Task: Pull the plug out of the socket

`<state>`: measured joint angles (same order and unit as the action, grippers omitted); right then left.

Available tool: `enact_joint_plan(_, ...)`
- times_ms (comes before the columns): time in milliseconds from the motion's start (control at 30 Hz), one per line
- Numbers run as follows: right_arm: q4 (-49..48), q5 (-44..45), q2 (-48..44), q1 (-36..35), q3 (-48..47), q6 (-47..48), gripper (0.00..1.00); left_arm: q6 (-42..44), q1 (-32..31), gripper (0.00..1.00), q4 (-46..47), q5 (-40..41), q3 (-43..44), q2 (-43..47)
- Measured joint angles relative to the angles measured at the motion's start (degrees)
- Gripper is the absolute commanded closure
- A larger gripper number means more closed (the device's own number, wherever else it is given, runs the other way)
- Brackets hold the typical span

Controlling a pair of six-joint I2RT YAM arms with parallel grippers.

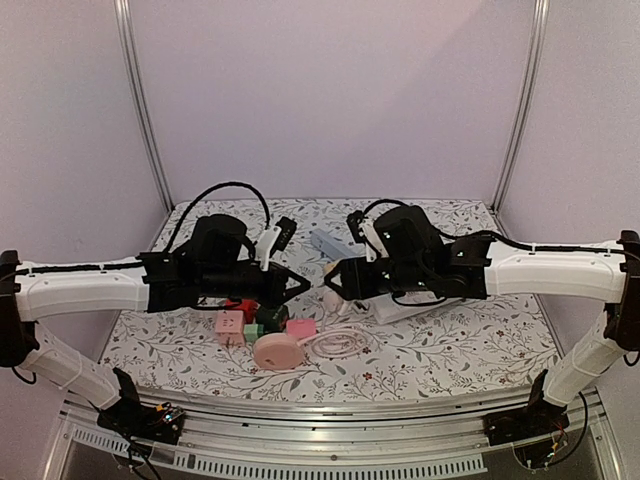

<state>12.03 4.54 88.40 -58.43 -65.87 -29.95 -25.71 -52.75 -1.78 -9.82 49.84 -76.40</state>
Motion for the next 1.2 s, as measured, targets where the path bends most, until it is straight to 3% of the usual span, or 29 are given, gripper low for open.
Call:
enact_joint_plan(133,0.81,2.36,0.00,0.52,0.00,-3.23,0.80,1.16,-0.11,0.48,-0.33,0.28,-0.09,0.04)
enact_joint_plan(200,0.87,2.69,0.00,0.92,0.00,-4.24,0.80,2.10,-0.55,0.32,-0.61,0.76,-0.09,0.04)
enact_joint_plan(300,0.92,2.78,0.13,1.51,0.00,-5.57,0.80,3.04,-2.49,0.21,-0.87,1.51,-0.04,-0.02)
enact_joint_plan(467,1.11,2.69,0.83,1.95,-0.55,-6.60,0.80,4.46,-5.20,0.13,-1.05,1.29,1.53,-2.08)
enact_joint_plan(567,1.36,2.36,1.09,1.99,-0.87,-6.71,0.80,4.79,-5.68,0.14,-0.94,1.31,3.21,-4.35)
enact_joint_plan(733,1.42,0.81,1.22,1.99,-1.16,-6.64,0.80,5.35,-5.70,0.38,-2.21,3.17,7.06,-8.31)
enact_joint_plan(833,1.42,-0.13,1.22,1.99,-1.16,-6.45,0.80,5.70,-5.70,0.48,-2.71,4.02,8.35,-9.68)
enact_joint_plan(1200,1.36,-0.50,1.25,1.99,-1.16,-6.10,0.80,5.57,-5.75,0.69,-2.89,2.82,9.27,-10.34)
